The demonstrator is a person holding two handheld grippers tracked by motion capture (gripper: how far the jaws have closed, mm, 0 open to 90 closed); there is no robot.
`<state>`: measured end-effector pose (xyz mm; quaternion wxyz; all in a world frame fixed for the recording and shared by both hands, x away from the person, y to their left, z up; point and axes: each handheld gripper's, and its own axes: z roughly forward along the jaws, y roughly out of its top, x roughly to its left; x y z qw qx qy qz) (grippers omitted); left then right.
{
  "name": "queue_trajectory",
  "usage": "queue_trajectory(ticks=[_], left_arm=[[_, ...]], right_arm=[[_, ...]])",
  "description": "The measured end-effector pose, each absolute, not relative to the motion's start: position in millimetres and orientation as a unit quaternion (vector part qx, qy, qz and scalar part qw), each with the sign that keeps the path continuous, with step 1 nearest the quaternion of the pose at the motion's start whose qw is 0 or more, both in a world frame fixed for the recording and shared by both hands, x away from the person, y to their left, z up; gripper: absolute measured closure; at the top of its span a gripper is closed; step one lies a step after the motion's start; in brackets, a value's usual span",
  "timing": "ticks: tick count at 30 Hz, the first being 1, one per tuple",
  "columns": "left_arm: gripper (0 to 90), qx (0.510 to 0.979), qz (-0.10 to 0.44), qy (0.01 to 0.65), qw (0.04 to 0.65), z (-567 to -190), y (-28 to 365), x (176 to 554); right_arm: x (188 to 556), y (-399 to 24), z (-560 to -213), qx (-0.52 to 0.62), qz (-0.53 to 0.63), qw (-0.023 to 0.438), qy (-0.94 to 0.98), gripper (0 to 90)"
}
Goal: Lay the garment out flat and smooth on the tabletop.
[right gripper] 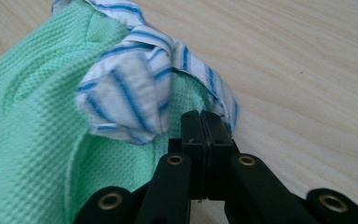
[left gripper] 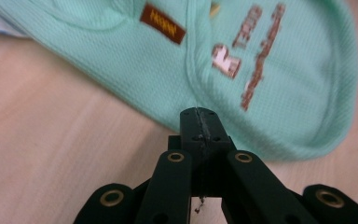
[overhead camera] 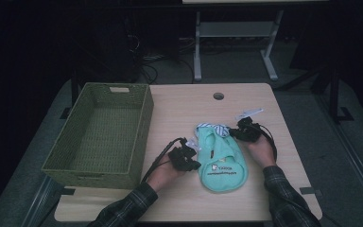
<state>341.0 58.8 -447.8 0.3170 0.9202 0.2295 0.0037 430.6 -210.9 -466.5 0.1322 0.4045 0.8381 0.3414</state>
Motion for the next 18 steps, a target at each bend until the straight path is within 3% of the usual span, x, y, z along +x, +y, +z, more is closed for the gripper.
queue_trajectory(ticks=[10,12,15,18], left_arm=[[63.3,0.912,0.006,0.225,0.342,-445.7,40.0,335.1],[64.7,0.919,0.009,0.217,0.329,-450.2,35.7,336.2],[87.5,0.919,0.007,0.217,0.329,-453.6,33.0,334.9],[89.7,0.923,0.017,0.211,0.322,-447.6,37.1,331.9]], right_arm=[[430.6,-209.0,-466.3,0.404,0.338,0.131,0.840,88.9],[430.7,-208.9,-466.6,0.405,0.339,0.130,0.839,89.0],[431.1,-208.9,-466.4,0.403,0.340,0.132,0.839,88.9],[431.3,-209.5,-465.5,0.403,0.339,0.132,0.840,88.9]])
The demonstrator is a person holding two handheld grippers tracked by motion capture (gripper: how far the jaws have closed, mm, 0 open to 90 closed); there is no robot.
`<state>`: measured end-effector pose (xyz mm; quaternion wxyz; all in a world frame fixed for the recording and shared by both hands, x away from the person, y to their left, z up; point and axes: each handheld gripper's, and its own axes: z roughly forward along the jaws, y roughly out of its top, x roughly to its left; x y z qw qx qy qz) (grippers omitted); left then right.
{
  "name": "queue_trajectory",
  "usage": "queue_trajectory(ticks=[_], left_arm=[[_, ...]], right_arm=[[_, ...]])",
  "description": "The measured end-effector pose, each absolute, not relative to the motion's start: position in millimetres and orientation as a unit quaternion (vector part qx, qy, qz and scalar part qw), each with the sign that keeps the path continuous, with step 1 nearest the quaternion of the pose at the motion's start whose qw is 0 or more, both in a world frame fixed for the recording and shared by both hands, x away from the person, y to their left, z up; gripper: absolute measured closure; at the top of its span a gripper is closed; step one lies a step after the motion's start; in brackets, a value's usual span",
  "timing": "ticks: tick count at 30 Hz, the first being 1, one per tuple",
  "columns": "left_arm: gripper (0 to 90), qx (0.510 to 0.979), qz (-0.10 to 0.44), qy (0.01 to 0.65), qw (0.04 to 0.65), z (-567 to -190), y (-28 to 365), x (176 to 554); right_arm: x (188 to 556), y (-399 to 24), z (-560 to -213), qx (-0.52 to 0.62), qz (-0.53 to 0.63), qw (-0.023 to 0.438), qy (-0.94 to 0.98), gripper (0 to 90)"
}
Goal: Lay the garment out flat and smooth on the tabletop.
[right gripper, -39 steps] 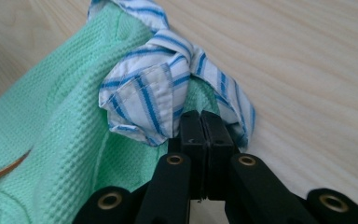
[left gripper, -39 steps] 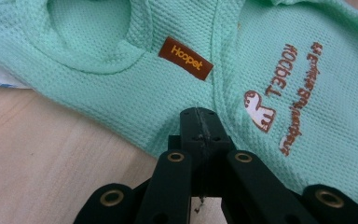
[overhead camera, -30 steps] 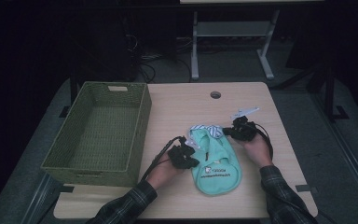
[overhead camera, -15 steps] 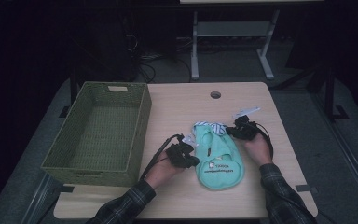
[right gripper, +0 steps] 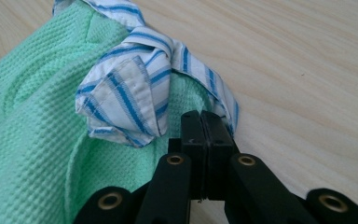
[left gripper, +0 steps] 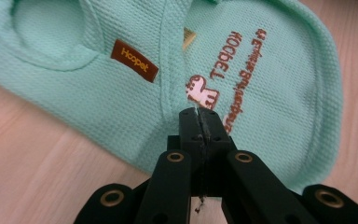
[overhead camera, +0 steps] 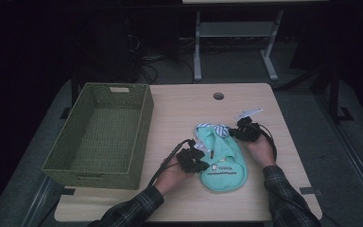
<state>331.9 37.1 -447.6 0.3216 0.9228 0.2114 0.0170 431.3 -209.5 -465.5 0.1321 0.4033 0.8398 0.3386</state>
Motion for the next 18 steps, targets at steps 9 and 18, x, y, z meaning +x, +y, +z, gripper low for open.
queue_trajectory(ticks=[9,18], left_arm=[[89.6,0.925,0.016,0.207,0.318,-443.2,56.9,317.5],[75.6,0.917,0.022,0.213,0.336,-438.7,58.0,321.6]], right_arm=[[436.8,-217.0,-464.5,0.412,0.336,0.137,0.836,89.0],[431.8,-222.4,-461.2,0.419,0.357,0.140,0.823,79.3]])
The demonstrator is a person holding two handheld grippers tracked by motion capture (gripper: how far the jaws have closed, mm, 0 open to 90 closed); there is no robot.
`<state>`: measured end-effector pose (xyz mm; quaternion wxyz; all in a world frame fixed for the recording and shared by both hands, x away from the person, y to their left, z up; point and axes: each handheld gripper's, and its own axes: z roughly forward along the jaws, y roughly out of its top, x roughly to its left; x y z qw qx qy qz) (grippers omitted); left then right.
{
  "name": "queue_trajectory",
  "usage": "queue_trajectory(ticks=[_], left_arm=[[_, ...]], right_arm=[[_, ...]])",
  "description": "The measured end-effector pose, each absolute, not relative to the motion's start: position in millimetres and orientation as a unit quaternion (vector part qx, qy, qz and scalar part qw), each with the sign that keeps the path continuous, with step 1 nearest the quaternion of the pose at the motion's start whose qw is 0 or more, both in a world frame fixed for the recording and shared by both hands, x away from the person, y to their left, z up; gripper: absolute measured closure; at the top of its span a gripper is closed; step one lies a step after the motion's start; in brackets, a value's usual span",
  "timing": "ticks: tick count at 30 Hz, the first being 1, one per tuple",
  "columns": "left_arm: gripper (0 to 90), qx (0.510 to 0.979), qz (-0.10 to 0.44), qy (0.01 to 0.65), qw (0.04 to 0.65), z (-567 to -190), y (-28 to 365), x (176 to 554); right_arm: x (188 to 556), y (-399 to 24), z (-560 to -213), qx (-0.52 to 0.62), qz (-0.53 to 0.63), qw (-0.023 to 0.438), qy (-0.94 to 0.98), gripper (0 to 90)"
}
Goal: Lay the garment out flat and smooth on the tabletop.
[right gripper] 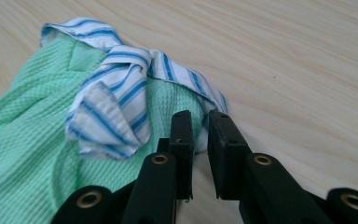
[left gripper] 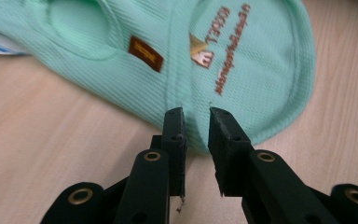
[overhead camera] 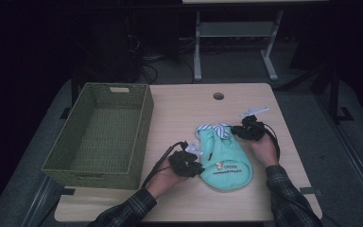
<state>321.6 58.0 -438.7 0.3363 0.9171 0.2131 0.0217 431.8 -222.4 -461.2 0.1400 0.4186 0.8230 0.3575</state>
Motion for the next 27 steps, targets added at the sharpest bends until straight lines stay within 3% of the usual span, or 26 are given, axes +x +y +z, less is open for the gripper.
queue_trajectory(ticks=[6,27], left_arm=[[89.5,0.908,0.024,0.232,0.349,-428.6,62.5,340.1],[89.6,0.892,0.068,0.280,0.349,-430.8,38.7,437.7]], right_arm=[[413.3,-232.5,-453.5,0.417,0.370,0.127,0.820,89.2],[340.2,-231.7,-458.1,0.381,0.356,0.096,0.848,89.7]])
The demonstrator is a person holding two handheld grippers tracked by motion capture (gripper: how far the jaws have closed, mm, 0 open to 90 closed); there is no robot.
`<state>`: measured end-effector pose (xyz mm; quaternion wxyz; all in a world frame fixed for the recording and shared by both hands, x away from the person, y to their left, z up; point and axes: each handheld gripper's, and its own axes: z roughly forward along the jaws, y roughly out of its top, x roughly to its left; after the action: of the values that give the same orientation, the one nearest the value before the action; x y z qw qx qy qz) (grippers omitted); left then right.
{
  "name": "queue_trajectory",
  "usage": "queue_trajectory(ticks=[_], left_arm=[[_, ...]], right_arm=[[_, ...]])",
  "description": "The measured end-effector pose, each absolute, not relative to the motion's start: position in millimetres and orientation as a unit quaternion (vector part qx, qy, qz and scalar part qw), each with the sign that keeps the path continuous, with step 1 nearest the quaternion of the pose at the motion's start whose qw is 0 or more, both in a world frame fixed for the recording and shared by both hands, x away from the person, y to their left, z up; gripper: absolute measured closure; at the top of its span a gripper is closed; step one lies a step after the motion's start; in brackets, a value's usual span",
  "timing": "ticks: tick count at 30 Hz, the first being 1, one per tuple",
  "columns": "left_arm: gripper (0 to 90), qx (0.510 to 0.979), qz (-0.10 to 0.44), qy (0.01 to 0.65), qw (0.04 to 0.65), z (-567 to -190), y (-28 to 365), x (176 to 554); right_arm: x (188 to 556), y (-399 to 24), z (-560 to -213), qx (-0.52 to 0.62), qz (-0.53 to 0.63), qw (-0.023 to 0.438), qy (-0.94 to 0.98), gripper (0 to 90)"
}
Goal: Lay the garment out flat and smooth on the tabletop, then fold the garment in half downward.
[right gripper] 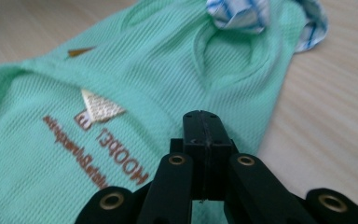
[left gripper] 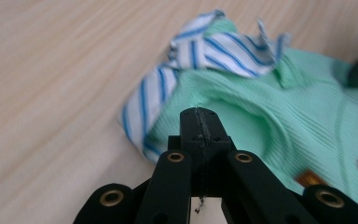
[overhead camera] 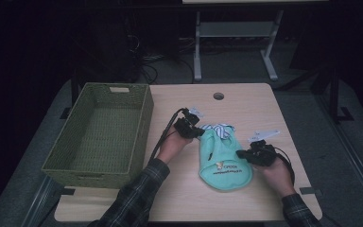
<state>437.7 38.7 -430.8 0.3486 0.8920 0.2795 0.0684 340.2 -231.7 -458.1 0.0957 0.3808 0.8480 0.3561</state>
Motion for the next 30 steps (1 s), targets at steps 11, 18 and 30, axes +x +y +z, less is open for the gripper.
queue_trajectory(ticks=[11,18,30], left_arm=[[89.7,0.901,0.074,0.285,0.319,-458.7,20.5,459.8],[89.8,0.899,0.069,0.297,0.314,-458.8,31.1,450.8],[89.9,0.902,0.073,0.304,0.297,-455.9,53.3,400.8]], right_arm=[[336.1,-230.7,-464.8,0.382,0.344,0.092,0.853,89.8],[336.5,-231.0,-464.7,0.378,0.343,0.092,0.855,89.8],[338.2,-232.7,-464.9,0.373,0.343,0.092,0.857,89.8]])
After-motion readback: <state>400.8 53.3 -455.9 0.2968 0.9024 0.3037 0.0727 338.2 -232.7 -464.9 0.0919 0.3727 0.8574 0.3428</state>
